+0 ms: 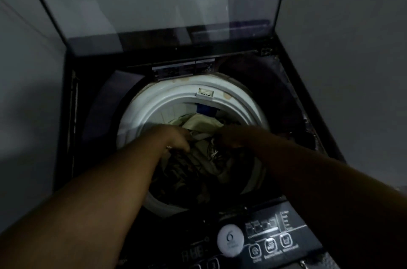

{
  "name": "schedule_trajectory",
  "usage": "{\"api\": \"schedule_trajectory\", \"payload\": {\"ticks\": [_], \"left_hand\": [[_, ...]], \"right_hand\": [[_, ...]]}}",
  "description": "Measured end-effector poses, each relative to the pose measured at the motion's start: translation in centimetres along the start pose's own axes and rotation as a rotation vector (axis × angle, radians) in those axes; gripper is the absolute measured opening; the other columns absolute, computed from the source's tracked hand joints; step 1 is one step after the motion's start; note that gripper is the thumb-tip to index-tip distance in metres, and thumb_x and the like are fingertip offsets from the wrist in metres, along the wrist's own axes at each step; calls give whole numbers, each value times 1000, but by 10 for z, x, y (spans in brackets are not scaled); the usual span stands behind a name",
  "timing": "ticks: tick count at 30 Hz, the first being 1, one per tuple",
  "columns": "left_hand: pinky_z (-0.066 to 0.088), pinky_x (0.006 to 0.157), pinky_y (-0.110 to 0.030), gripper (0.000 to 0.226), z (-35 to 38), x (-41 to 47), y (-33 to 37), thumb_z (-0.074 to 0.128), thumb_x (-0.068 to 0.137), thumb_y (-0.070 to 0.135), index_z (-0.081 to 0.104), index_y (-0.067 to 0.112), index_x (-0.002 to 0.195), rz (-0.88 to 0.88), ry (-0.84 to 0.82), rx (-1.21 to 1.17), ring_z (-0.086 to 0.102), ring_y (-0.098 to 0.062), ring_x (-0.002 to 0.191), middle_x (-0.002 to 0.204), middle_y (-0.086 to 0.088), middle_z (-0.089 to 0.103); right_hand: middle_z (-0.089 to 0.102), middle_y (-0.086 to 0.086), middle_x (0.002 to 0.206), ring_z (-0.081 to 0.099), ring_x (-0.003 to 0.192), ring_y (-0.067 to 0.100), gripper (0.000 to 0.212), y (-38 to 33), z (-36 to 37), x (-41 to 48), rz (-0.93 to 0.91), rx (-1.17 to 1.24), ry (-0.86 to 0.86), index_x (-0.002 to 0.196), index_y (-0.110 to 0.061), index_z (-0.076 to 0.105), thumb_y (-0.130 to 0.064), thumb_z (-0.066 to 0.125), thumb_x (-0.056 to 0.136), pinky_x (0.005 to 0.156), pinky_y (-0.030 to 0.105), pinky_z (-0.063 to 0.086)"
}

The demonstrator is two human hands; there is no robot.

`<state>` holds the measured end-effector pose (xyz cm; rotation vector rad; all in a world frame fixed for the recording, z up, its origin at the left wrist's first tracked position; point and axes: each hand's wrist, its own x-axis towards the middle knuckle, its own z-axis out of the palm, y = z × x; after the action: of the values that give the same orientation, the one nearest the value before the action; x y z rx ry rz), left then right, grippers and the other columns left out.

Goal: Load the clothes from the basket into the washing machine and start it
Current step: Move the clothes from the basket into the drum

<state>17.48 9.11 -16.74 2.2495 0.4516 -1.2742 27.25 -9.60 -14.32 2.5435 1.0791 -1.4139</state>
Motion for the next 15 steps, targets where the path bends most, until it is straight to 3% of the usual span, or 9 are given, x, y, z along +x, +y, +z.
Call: {"api": "schedule_trajectory", "payload": {"ticks": [2,5,8,11,15], "left_hand": [[51,102,-42,93,-15,-24,21,74,60,58,48,32,146,89,83,-40,58,-24,119,144,1,53],[48,105,-41,52,-35,-68,61,71,88,32,57,22,137,225,267,-84,58,-23,119,133,-1,60],[49,98,-33,46,-50,-90,100,72,89,27,60,26,133,303,470,-137,60,-19,114,130,-1,61],[47,88,-25,42,-56,-113,154,69,89,18,62,25,130,398,612,-195,60,-15,109,124,2,62],[50,96,-29,35,-37,-135,247,69,91,15,66,20,125,542,729,-268,64,-15,106,113,1,66]], "right_hand": [[57,10,137,56,125,28,44,-3,-22,-24,-19,-66,71,138,-15,58,-36,58,99,95,33,45],[61,7,134,58,124,27,39,0,-55,-66,-60,-29,254,132,-17,62,-33,61,96,101,35,47],[65,10,131,61,119,29,40,23,-79,-109,-74,1,460,129,-18,64,-34,64,93,101,33,48],[71,13,117,66,108,33,28,56,-95,-160,-133,16,655,116,-16,70,-30,63,92,92,38,53],[70,14,116,66,106,34,26,129,-89,-218,-49,127,759,114,-14,67,-28,60,93,88,42,55]]}}
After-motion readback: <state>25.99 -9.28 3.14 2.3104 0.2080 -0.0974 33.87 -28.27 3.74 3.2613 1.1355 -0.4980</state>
